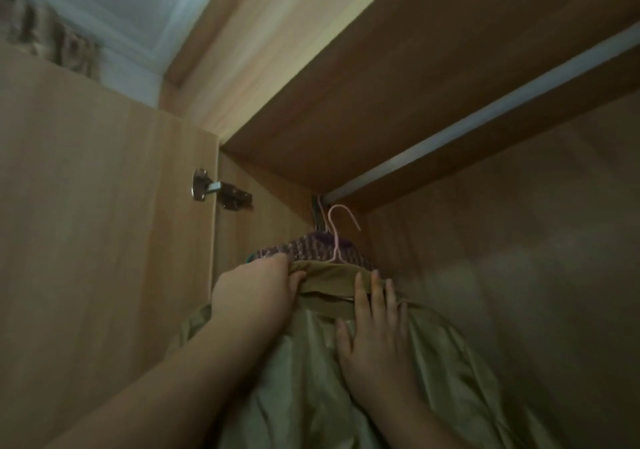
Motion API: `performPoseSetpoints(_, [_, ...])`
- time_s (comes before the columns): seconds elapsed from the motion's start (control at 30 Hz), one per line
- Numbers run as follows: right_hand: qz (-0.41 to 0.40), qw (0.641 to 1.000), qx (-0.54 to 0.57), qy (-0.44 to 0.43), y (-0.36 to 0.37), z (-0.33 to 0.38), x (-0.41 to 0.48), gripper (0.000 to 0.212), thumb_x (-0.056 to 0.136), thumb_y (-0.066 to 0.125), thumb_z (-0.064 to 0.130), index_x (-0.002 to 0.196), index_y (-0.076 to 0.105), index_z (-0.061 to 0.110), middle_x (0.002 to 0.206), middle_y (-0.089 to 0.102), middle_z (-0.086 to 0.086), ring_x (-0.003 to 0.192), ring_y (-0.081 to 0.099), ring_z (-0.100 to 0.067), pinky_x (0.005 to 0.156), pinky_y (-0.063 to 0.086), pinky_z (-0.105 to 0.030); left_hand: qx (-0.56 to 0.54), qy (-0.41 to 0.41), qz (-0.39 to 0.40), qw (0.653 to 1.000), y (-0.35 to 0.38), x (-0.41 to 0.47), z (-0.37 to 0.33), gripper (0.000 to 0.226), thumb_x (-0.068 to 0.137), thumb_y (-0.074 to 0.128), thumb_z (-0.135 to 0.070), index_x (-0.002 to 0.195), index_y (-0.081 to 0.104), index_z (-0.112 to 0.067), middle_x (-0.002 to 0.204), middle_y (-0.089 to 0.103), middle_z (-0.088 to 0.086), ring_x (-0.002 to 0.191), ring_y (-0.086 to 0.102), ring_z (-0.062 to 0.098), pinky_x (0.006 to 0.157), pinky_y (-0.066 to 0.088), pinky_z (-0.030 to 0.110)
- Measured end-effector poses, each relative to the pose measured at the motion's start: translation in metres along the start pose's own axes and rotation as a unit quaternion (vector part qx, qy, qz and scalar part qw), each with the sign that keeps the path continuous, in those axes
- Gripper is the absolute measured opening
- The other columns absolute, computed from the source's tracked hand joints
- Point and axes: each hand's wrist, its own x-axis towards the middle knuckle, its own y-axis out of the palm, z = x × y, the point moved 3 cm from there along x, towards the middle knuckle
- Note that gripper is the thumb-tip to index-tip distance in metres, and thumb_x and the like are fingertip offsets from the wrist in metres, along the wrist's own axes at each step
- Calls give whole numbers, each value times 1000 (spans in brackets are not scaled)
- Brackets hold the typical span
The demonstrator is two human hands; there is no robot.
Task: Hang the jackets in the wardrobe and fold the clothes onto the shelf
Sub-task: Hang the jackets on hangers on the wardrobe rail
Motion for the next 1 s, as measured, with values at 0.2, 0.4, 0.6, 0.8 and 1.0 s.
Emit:
performPoseSetpoints(0.2, [-21, 995, 96, -20, 56, -9, 84, 69, 93, 26, 51, 157, 12, 29, 165, 13, 0, 151, 12, -25, 120, 17, -52, 74, -19, -28, 997, 12, 70, -11, 30, 97, 43, -57, 86, 42, -29, 73, 53, -7, 63, 53, 11, 54, 44, 31])
performPoseSetpoints(0.4, [-5, 988, 153, -20, 92, -10, 147, 73, 88, 8, 55, 158, 9, 32, 166, 5, 3, 152, 4, -21, 121, 12, -46, 103, -28, -37, 994, 30, 125, -19, 21, 101, 46, -41, 87, 39, -26, 74, 53, -6, 64, 52, 17, 56, 40, 34])
performPoseSetpoints(0.6, [18, 985, 167, -27, 117, -19, 170, 79, 81, -1, 58, 157, 5, 36, 166, 5, 5, 152, 4, -21, 120, 14, -45, 89, -45, -23, 995, 52, 147, -22, 13, 99, 45, -24, 89, 40, -29, 79, 42, -5, 63, 41, 14, 60, 38, 35])
performPoseSetpoints(0.8, [10, 986, 161, -28, 116, -24, 183, 76, 85, 0, 56, 157, 9, 33, 165, 11, 0, 150, 11, -24, 120, 16, -46, 69, -36, -58, 995, 63, 151, -21, 19, 99, 46, -29, 80, 41, -30, 82, 49, -4, 71, 50, 19, 60, 40, 36])
performPoseSetpoints(1.0, [39, 986, 163, 6, 124, -26, 186, 66, 95, 8, 55, 157, 9, 33, 164, 16, -1, 149, 14, -24, 119, 15, -46, 73, -28, -47, 996, 73, 158, -23, 28, 98, 49, -28, 73, 36, -31, 79, 47, -6, 72, 49, 18, 62, 40, 36])
